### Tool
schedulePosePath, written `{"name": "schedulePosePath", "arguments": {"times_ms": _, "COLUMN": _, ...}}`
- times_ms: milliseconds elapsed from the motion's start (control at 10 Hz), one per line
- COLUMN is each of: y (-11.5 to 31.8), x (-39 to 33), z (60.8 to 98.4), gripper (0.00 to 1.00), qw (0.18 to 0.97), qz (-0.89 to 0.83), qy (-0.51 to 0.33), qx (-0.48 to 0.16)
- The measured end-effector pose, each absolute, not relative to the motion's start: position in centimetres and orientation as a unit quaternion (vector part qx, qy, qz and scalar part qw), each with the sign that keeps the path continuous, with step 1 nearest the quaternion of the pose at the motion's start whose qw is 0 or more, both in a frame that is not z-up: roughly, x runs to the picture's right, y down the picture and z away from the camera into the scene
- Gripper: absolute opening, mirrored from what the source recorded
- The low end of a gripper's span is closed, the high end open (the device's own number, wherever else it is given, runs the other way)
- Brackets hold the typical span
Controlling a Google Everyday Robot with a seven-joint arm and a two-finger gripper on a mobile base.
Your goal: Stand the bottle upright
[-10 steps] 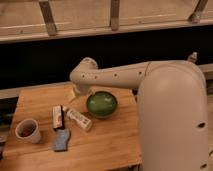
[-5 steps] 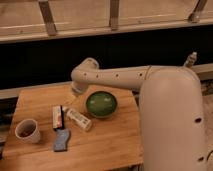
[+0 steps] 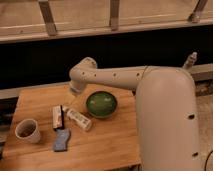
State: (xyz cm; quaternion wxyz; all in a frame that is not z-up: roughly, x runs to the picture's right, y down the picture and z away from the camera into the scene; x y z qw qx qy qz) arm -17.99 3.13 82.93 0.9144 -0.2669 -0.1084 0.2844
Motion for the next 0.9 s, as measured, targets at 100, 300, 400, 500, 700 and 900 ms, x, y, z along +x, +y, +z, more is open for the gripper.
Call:
{"name": "schedulePosePath", "arguments": {"times_ms": 100, "y": 3.1, "x": -18.6, "z": 83.3, "gripper": 0.80, "qw": 0.913, "qz": 0.283, "qy": -0.102, "qx": -0.274}}
{"name": "schedulePosePath", "arguments": {"times_ms": 300, "y": 2.8, "x": -21.1, "z": 84.5, "gripper": 0.80, "qw": 0.913, "qz": 0.274, "qy": -0.084, "qx": -0.292}}
{"name": "schedulePosePath", "arguments": {"times_ms": 400, "y": 3.0, "x": -22.7, "z": 85.1, "gripper": 0.80, "qw": 0.911, "qz": 0.269, "qy": -0.076, "qx": -0.304}}
{"name": "schedulePosePath", "arguments": {"times_ms": 500, "y": 3.1, "x": -23.1, "z": 85.4, "gripper": 0.80, "qw": 0.909, "qz": 0.268, "qy": -0.072, "qx": -0.310}}
{"name": "schedulePosePath", "arguments": {"times_ms": 700, "y": 3.8, "x": -22.7, "z": 85.8, "gripper": 0.80, "qw": 0.906, "qz": 0.267, "qy": -0.058, "qx": -0.325}}
{"name": "schedulePosePath", "arguments": {"times_ms": 900, "y": 4.8, "x": -22.6, "z": 85.8, "gripper": 0.80, "qw": 0.902, "qz": 0.271, "qy": -0.050, "qx": -0.333}}
